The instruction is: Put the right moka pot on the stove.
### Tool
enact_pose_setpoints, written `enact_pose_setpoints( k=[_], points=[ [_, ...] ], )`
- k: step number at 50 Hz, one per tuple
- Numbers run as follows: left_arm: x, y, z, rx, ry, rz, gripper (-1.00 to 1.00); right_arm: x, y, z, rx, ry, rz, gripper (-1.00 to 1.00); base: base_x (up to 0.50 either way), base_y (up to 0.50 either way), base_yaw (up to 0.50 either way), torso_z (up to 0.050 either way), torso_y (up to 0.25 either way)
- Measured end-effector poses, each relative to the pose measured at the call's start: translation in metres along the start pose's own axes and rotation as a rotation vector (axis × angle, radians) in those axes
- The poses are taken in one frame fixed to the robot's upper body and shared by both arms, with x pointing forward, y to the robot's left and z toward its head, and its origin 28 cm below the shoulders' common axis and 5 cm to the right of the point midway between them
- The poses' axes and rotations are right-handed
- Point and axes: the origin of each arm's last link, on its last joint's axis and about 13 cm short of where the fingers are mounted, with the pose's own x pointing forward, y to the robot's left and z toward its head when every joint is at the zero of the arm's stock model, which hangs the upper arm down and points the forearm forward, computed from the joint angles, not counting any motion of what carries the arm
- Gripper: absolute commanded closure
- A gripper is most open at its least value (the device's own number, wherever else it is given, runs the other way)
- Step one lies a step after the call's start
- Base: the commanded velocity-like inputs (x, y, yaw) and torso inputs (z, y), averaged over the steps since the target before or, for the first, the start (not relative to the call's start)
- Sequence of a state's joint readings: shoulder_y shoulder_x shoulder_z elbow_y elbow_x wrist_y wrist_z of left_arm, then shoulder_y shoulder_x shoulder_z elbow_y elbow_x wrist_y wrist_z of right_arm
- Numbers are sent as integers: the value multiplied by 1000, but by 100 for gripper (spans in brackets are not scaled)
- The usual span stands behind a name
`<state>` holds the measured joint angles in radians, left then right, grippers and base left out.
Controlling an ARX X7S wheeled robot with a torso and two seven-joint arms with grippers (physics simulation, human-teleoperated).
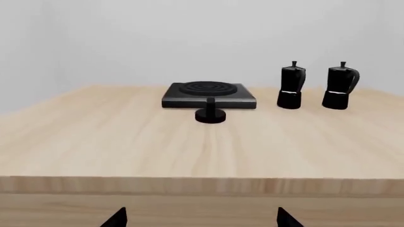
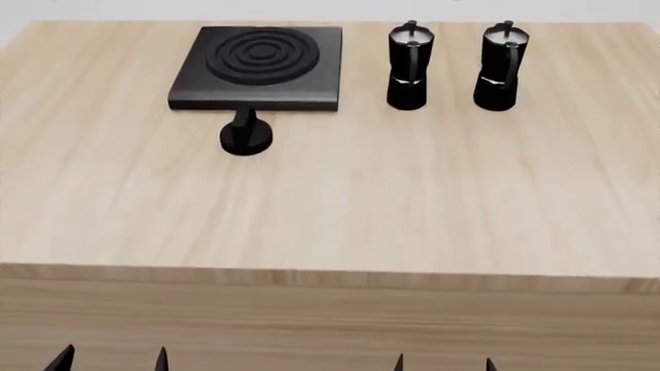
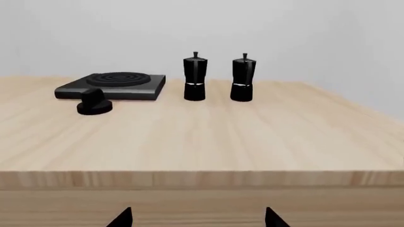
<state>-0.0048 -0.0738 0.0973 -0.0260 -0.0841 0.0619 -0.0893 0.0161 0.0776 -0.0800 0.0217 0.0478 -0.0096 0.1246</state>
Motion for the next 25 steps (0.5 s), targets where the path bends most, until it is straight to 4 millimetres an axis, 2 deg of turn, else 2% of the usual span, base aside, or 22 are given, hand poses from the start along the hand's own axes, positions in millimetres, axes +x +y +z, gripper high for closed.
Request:
enact_pose_setpoints(
  k=[25],
  points=[
    [-1,-1,0,-10,-22,-16,-100,1,0,0,-3,17,-4,-100,0,0,0,50,0]
  ],
)
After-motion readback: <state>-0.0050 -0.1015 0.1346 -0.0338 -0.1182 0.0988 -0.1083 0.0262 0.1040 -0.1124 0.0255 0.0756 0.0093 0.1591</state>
